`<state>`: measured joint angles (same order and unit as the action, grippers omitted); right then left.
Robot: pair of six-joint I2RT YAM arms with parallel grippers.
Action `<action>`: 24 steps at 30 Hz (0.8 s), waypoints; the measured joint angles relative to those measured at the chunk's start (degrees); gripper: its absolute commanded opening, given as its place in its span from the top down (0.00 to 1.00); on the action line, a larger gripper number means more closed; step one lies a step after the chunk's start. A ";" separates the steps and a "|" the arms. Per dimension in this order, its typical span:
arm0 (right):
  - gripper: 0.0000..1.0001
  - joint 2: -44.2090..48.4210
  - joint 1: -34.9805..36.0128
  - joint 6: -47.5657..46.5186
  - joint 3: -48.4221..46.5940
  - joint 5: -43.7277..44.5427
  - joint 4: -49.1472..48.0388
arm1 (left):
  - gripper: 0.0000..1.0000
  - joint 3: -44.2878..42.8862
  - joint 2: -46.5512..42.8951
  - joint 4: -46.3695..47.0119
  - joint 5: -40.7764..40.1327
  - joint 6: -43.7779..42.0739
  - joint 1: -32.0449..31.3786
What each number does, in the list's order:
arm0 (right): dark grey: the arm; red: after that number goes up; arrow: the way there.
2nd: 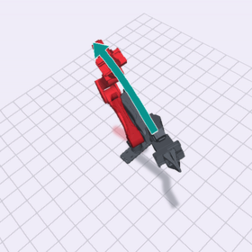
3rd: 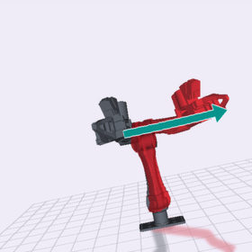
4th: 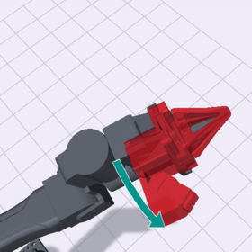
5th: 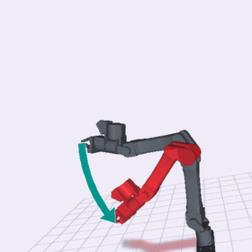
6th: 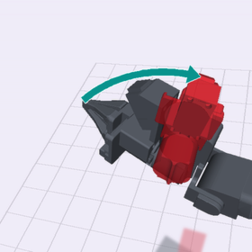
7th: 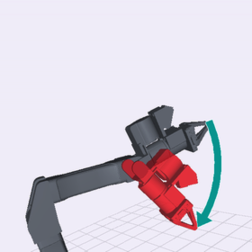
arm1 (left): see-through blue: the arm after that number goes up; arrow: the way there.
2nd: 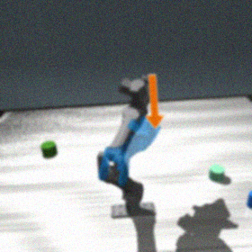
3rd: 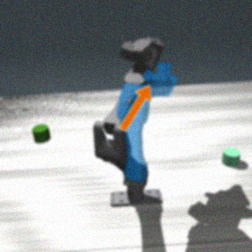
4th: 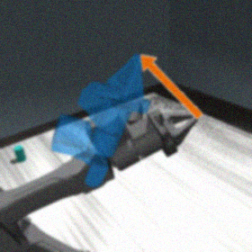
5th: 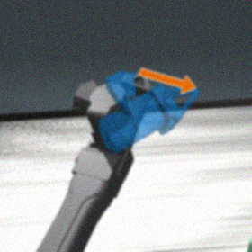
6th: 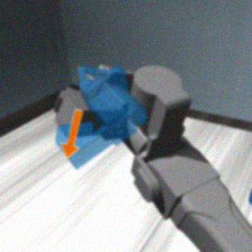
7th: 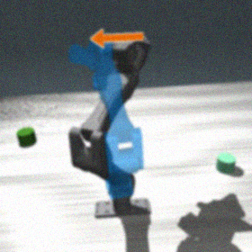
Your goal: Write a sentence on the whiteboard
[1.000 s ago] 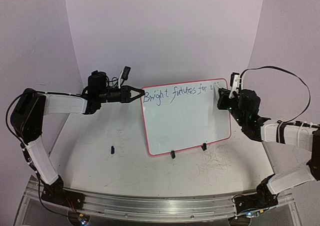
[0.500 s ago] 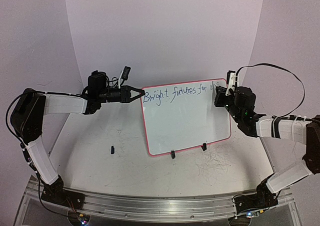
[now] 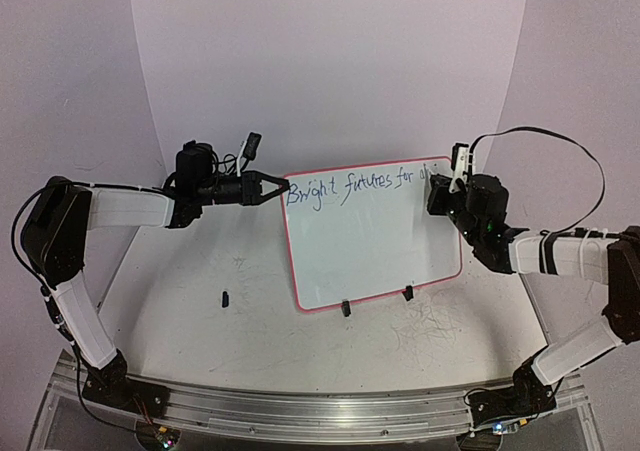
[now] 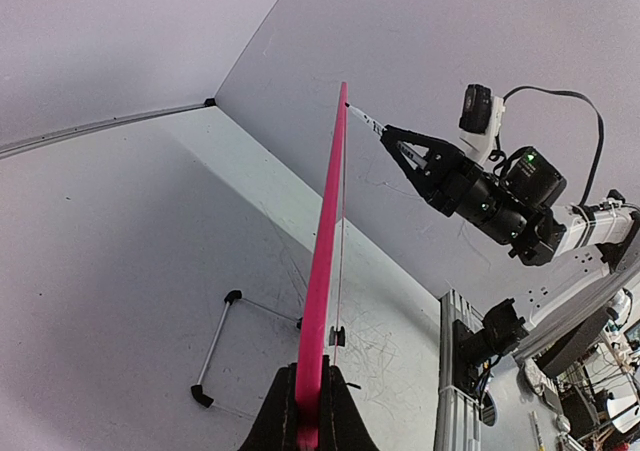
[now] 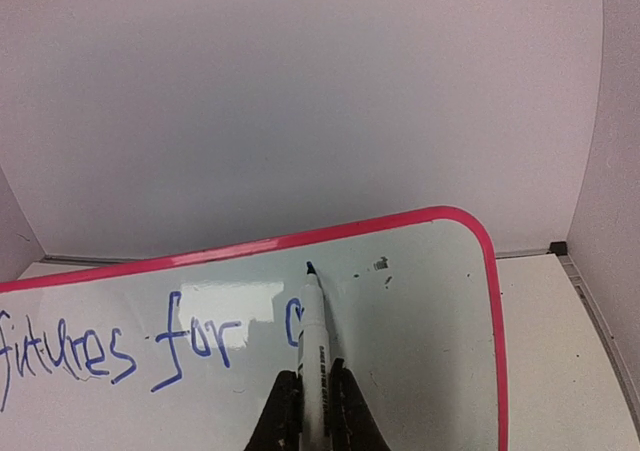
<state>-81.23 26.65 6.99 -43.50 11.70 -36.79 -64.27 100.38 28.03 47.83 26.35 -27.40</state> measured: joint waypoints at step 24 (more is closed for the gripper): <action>1.00 4.78 -0.01 2.55 5.18 0.83 2.39 | 1.00 0.00 -0.06 -0.07 0.04 -0.19 0.00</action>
<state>-76.45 26.64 9.54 -38.33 12.52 -34.40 -64.27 100.32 27.97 47.88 26.16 -27.40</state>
